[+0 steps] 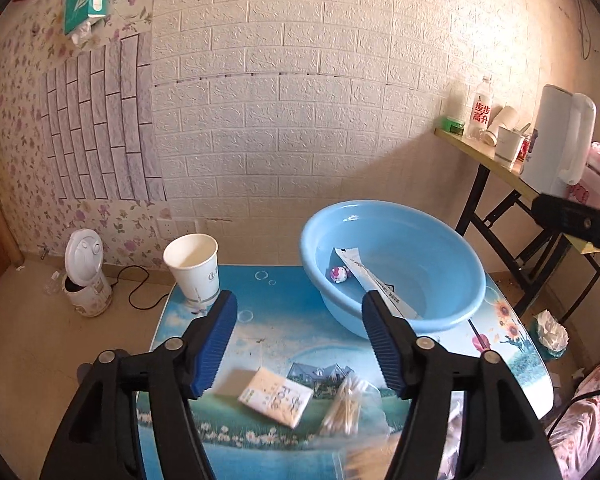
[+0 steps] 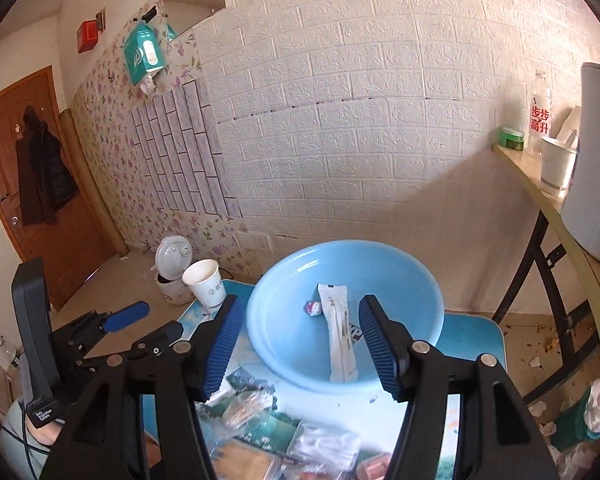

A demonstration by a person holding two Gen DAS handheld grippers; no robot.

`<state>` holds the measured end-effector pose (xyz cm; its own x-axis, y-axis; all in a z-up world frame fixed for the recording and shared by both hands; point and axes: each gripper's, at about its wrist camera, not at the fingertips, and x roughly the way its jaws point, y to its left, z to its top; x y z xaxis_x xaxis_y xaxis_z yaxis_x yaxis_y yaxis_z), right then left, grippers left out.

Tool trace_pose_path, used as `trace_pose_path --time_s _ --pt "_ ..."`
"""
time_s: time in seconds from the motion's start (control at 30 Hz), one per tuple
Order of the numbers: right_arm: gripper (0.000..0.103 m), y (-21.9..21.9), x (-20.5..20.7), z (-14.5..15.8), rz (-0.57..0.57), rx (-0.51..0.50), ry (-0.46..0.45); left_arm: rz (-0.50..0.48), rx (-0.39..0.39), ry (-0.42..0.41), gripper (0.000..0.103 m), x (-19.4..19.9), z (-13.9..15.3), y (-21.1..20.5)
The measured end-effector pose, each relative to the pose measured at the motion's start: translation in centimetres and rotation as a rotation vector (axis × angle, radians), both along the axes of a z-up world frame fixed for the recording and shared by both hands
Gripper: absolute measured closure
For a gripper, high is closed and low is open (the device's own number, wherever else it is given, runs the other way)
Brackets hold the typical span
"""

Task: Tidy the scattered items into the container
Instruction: 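Withdraw both grippers from the basin back toward the table items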

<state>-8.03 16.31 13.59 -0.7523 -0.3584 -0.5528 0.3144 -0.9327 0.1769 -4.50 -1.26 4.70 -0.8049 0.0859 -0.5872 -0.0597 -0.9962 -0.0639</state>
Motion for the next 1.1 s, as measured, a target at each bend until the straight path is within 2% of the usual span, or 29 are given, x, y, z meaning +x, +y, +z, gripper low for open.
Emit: trace_pose_path --time_s 0.13,0.27,0.33,0.43,0.5,0.53,0.83,0.97,1.1 --pt "0.041 0.3 3.2 -0.7 -0.008 0.011 -0.005 -0.002 0.012 0.013 0.031 2.2 0.3 0.1" --pt "0.041 0.4 5.2 -2.3 -0.016 0.043 -0.019 -0.006 0.031 0.012 0.013 3.9 0.2 0.2" --pt "0.041 0.5 6.0 -3.1 -0.021 0.071 -0.019 -0.005 0.022 0.006 0.009 4.4 0.0 0.4" --pt "0.040 0.9 7.3 -4.4 -0.047 0.088 -0.012 -0.005 0.018 -0.005 0.009 5.0 -0.4 0.6" --pt "0.031 1.2 7.8 -5.5 -0.055 0.080 -0.027 -0.003 0.024 -0.014 0.007 5.3 -0.7 0.8" --pt "0.024 1.4 8.1 -6.0 -0.056 0.076 -0.032 -0.004 0.029 -0.018 0.006 5.5 -0.8 0.7" --pt "0.022 3.1 9.6 -8.3 -0.057 0.080 -0.066 -0.007 0.037 -0.029 0.003 7.0 -2.0 0.2" --pt "0.005 3.8 9.7 -9.1 -0.061 0.077 -0.091 0.009 0.044 -0.054 0.003 7.3 -2.8 -0.3" --pt "0.004 4.2 9.7 -9.9 -0.076 0.086 -0.108 0.021 0.045 -0.077 0.003 7.4 -3.4 -0.9"
